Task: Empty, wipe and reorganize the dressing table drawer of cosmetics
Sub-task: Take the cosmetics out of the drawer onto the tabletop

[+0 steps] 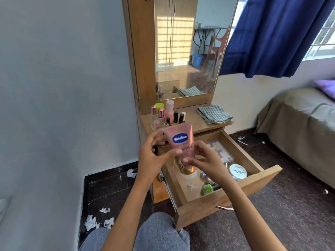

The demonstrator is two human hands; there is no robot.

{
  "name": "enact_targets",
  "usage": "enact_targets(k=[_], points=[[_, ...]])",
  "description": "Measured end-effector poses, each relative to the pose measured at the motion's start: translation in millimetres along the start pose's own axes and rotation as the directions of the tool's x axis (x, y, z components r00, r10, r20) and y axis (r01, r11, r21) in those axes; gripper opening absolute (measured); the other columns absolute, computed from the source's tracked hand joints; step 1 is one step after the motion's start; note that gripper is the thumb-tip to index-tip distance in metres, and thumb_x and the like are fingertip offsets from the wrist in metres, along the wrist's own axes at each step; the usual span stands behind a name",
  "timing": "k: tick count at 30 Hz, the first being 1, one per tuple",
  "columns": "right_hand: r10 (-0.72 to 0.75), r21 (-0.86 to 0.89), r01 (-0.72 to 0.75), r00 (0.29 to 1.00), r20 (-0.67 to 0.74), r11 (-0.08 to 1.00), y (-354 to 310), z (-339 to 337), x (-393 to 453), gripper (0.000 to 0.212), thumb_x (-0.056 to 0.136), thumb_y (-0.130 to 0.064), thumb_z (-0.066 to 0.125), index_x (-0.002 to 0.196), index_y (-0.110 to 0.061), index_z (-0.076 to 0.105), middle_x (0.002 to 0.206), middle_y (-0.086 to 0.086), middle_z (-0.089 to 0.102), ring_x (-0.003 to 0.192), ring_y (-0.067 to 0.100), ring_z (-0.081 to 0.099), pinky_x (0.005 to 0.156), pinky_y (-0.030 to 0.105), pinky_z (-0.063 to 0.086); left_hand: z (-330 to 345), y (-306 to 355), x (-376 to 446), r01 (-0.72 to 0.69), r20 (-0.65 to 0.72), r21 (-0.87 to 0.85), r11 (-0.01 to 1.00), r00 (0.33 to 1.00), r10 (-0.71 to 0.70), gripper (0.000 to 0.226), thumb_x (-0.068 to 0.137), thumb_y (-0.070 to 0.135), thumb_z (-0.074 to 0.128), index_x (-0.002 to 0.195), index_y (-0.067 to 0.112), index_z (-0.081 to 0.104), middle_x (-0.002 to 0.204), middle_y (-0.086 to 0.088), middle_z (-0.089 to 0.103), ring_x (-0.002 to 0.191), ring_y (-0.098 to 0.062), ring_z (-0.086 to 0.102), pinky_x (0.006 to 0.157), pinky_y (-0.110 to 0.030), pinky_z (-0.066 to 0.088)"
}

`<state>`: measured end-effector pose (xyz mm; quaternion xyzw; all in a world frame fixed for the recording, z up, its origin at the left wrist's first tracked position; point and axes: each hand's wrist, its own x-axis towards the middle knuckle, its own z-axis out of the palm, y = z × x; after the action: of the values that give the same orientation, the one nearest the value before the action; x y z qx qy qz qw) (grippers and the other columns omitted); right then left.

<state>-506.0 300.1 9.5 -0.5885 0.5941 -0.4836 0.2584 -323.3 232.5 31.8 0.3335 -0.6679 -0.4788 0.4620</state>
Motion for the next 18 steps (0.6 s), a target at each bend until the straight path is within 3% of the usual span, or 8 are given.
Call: enact_targets(k=[4,7,11,18], points=[[-0.007,0.157,0.015,0.999,-0.051,0.987,-5.7,9.6,7.1,0.048,0.064,-0.035,0.085,0.104,-0.017,0.064,0.1,0.001,0.071,0.097,0.018,0.068,0.087,0.037,0.055,3.7,-22.0,-17.5,0.047,0.085,0.064,0.997,0.995,-0.052,0.06,0.059,0.032,0.086,0.114,0.033,0.062,0.103,0.022,0.067,0.1,0.002,0.061,0.081,-0.015,0.048],[-0.031,0.187,0.039,0.999,-0.045,0.982,-10.8,21.8,14.0,0.047,0.066,-0.031,0.084,0.106,-0.016,0.066,0.101,0.001,0.072,0.097,0.019,0.067,0.087,0.036,0.055,1.5,-29.9,-15.6,0.026,0.027,0.099,0.995,0.999,-0.029,0.053,0.062,0.037,0.084,0.111,0.03,0.065,0.098,0.018,0.069,0.091,-0.001,0.063,0.078,-0.022,0.052],[-0.052,0.217,0.063,0.997,-0.054,0.974,-15.6,32.6,21.3,0.04,0.077,-0.012,0.077,0.114,-0.01,0.064,0.106,0.003,0.071,0.1,0.015,0.068,0.087,0.03,0.055,-10.5,-27.5,-8.1,-0.011,-0.046,0.124,0.992,0.999,0.017,0.046,0.064,0.029,0.085,0.106,0.023,0.067,0.088,0.014,0.07,0.08,0.002,0.063,0.067,-0.012,0.048],[-0.002,0.116,0.035,0.961,-0.276,0.993,19.2,38.5,19.2,0.023,0.088,-0.03,0.063,0.105,-0.016,0.068,0.095,-0.002,0.073,0.091,0.015,0.07,0.079,0.039,0.059,-61.9,-34.3,40.2,-0.02,-0.278,0.217,0.976,0.957,0.081,0.04,0.065,0.026,0.084,0.1,0.02,0.066,0.091,0.016,0.067,0.082,0.006,0.061,0.066,-0.006,0.044]])
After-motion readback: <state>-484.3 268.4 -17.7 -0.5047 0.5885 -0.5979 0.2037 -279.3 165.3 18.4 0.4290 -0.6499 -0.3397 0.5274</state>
